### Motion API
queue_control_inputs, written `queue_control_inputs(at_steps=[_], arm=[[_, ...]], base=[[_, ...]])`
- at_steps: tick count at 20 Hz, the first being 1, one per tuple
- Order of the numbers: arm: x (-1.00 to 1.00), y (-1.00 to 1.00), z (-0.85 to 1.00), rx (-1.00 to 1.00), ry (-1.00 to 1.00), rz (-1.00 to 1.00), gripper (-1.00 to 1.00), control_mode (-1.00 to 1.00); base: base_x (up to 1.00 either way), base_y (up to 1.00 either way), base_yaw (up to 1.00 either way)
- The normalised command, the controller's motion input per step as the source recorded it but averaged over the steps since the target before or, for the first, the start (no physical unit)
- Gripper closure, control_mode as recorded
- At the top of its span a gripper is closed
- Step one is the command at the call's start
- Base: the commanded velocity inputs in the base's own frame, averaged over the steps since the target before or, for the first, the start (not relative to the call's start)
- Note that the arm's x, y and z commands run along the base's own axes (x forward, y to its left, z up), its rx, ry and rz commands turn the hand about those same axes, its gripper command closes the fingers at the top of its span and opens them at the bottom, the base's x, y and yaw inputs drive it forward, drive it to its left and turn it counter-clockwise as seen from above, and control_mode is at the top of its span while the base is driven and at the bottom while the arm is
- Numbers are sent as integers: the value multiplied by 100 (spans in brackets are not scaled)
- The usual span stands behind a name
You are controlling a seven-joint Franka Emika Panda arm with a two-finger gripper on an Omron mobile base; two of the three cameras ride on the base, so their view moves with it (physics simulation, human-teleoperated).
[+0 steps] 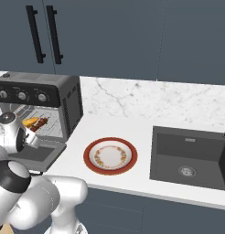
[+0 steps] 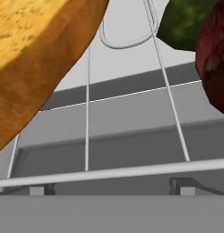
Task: Pick up the kebab skewer and baguette bread, and place them inside the toaster oven. Close the toaster oven door and start by setting the timer.
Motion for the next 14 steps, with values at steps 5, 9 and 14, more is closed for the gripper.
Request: queue_control_inputs(at_steps=[5, 9, 14], arm=[[16, 0, 2, 0, 0, 0, -100, -100], [27, -6, 3, 0, 0, 0, -100, -100], [42, -9, 0, 0, 0, 0, -100, -100]], base=[[0, 0, 0], [0, 0, 0], [0, 0, 0]])
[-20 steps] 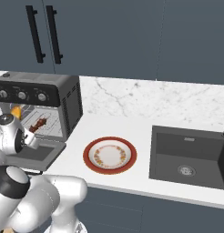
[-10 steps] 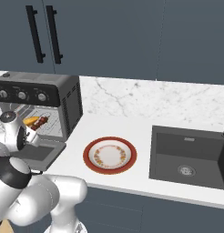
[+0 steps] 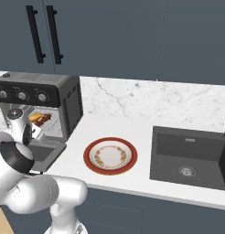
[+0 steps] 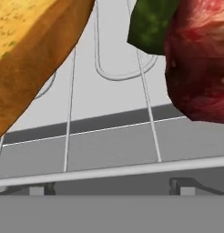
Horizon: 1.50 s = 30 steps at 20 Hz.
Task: Pick up the kebab skewer and baguette bread, and place them inside the toaster oven. Close the toaster oven door and start by setting the timer.
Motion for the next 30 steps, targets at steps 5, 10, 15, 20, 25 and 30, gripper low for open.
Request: queue_control_inputs(at_steps=[5, 10, 15, 20, 25, 30], arm=[[41, -4, 6, 0, 0, -10, -100, -100], [26, 0, 1, 0, 0, -16, -100, -100], [24, 0, 3, 0, 0, -14, -100, -100], [-20, -2, 15, 3, -1, -5, -100, -100], [-83, -2, 26, 7, -1, 1, -100, -100], [-100, -1, 27, 9, 0, 6, -100, -100]], base=[[0, 0, 0], [0, 0, 0], [0, 0, 0], [0, 0, 0], [0, 0, 0], [0, 0, 0]])
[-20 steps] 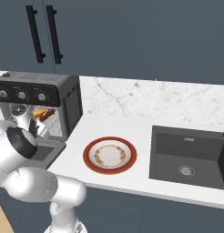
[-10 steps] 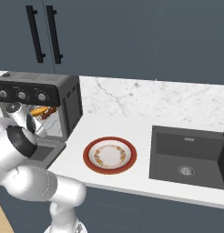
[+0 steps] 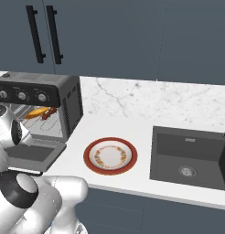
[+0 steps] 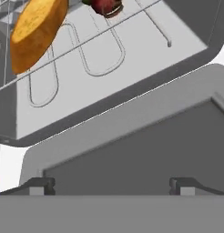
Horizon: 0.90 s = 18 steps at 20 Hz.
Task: Pick up the kebab skewer and baguette bread, and place them inside the toaster oven. Close the toaster oven door and start by setting the timer.
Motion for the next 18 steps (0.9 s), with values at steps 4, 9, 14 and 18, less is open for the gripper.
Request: queue_control_inputs(at_steps=[4, 9, 14, 18], arm=[[-100, 0, 10, 9, 6, 7, -100, -100], [-97, 11, 0, 8, 18, 11, -100, -100], [-58, 17, -5, 7, 15, 7, -100, -100], [-44, 27, -16, 0, 13, 0, -100, -100]], base=[[0, 0, 0], [0, 0, 0], [0, 0, 0], [0, 0, 0]])
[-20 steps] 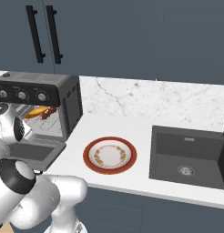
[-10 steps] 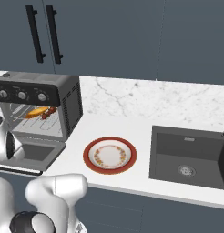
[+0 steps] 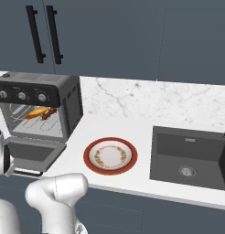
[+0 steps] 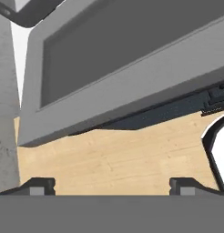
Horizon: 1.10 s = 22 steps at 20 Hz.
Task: Pick up the kebab skewer and baguette bread, and place them inside the toaster oven. Close the toaster oven door and start by setting the timer.
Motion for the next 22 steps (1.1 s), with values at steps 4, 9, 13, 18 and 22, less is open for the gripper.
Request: queue_control_inputs(at_steps=[4, 9, 13, 18, 22], arm=[[-15, 19, -3, -1, 16, 0, -100, -100], [5, 6, -28, -8, 9, 0, -100, -100], [19, 2, -57, -18, 0, 0, -100, -100], [15, 5, -50, -16, 0, 2, -100, -100], [25, 13, -47, -5, 0, 5, -100, -100]], base=[[0, 0, 0], [0, 0, 0], [0, 0, 0], [0, 0, 0], [0, 0, 0]])
